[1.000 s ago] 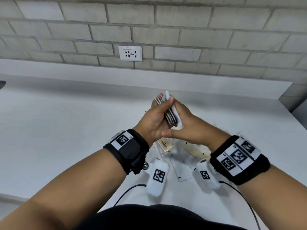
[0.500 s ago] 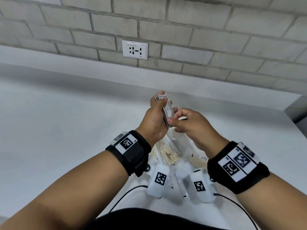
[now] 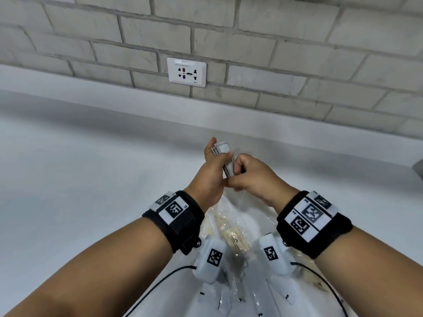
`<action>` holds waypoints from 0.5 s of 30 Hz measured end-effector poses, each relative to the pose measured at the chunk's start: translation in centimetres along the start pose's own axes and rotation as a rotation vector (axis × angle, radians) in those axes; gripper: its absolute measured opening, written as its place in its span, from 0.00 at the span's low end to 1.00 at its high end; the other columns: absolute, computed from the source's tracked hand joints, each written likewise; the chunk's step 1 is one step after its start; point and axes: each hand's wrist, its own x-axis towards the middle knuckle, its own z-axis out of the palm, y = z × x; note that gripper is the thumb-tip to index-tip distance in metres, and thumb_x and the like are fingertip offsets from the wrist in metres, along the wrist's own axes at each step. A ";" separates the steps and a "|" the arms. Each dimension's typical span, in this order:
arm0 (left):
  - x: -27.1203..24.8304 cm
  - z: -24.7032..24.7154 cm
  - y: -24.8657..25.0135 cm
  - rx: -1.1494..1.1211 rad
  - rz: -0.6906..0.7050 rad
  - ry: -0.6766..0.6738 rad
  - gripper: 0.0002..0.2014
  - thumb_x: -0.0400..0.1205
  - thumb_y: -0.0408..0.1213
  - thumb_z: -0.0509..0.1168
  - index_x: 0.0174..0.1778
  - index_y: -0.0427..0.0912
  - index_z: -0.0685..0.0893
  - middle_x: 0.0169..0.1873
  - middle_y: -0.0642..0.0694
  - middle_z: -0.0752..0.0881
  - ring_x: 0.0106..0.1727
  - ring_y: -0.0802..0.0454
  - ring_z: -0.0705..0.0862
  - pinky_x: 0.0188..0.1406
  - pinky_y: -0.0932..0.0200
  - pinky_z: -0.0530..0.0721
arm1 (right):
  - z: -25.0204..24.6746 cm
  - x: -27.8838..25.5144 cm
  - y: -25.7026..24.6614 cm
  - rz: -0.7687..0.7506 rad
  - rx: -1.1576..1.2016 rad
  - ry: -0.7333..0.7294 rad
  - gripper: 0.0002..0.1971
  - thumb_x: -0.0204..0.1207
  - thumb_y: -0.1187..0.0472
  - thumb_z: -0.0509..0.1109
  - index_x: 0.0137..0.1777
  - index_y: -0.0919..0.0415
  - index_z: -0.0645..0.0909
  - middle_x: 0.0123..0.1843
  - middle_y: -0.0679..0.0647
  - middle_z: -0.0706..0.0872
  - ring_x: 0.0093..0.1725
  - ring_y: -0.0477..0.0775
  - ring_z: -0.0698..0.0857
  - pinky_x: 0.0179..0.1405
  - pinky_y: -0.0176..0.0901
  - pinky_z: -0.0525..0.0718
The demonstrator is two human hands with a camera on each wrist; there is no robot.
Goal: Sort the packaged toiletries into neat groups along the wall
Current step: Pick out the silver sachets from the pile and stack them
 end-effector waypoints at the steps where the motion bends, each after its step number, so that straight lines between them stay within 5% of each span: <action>1: 1.0 -0.4 0.3 0.065 -0.030 -0.005 0.31 0.85 0.30 0.56 0.81 0.58 0.54 0.60 0.44 0.78 0.52 0.50 0.83 0.59 0.51 0.79 | -0.3 1.1 0.3 -0.018 -0.091 0.007 0.19 0.63 0.67 0.79 0.34 0.54 0.69 0.29 0.49 0.73 0.29 0.50 0.73 0.34 0.44 0.74; 3: 3.3 -1.4 1.5 0.226 -0.078 -0.019 0.37 0.84 0.30 0.60 0.82 0.57 0.48 0.63 0.42 0.78 0.55 0.46 0.83 0.67 0.48 0.77 | -1.2 3.4 0.8 -0.046 -0.264 0.018 0.18 0.63 0.64 0.80 0.37 0.55 0.69 0.32 0.48 0.73 0.29 0.49 0.70 0.29 0.42 0.68; 6: 6.6 -3.0 3.6 0.580 -0.120 -0.077 0.42 0.77 0.35 0.71 0.81 0.52 0.53 0.69 0.42 0.75 0.60 0.45 0.83 0.65 0.47 0.82 | -1.9 7.0 2.3 -0.106 -0.547 -0.011 0.15 0.64 0.63 0.77 0.38 0.57 0.70 0.36 0.48 0.75 0.34 0.52 0.75 0.29 0.42 0.69; 9: 8.7 -3.9 4.6 1.244 -0.097 -0.197 0.42 0.69 0.40 0.79 0.75 0.49 0.62 0.72 0.43 0.70 0.65 0.45 0.79 0.62 0.50 0.82 | -1.4 9.4 4.1 -0.146 -0.776 -0.075 0.13 0.64 0.64 0.73 0.36 0.54 0.69 0.40 0.51 0.77 0.39 0.56 0.78 0.28 0.43 0.68; 12: 9.9 -3.7 4.4 1.775 0.002 -0.394 0.36 0.68 0.41 0.80 0.67 0.45 0.67 0.61 0.48 0.73 0.53 0.47 0.80 0.44 0.57 0.77 | -1.3 10.6 4.9 -0.166 -0.864 -0.095 0.11 0.64 0.64 0.71 0.35 0.54 0.70 0.42 0.52 0.78 0.40 0.55 0.77 0.30 0.42 0.69; 15: 11.0 -3.4 3.5 2.005 0.095 -0.570 0.30 0.67 0.42 0.79 0.60 0.42 0.71 0.55 0.47 0.76 0.49 0.46 0.80 0.40 0.58 0.71 | -1.5 11.1 4.9 -0.157 -0.889 -0.135 0.14 0.62 0.61 0.74 0.32 0.50 0.68 0.41 0.49 0.76 0.38 0.52 0.76 0.31 0.44 0.74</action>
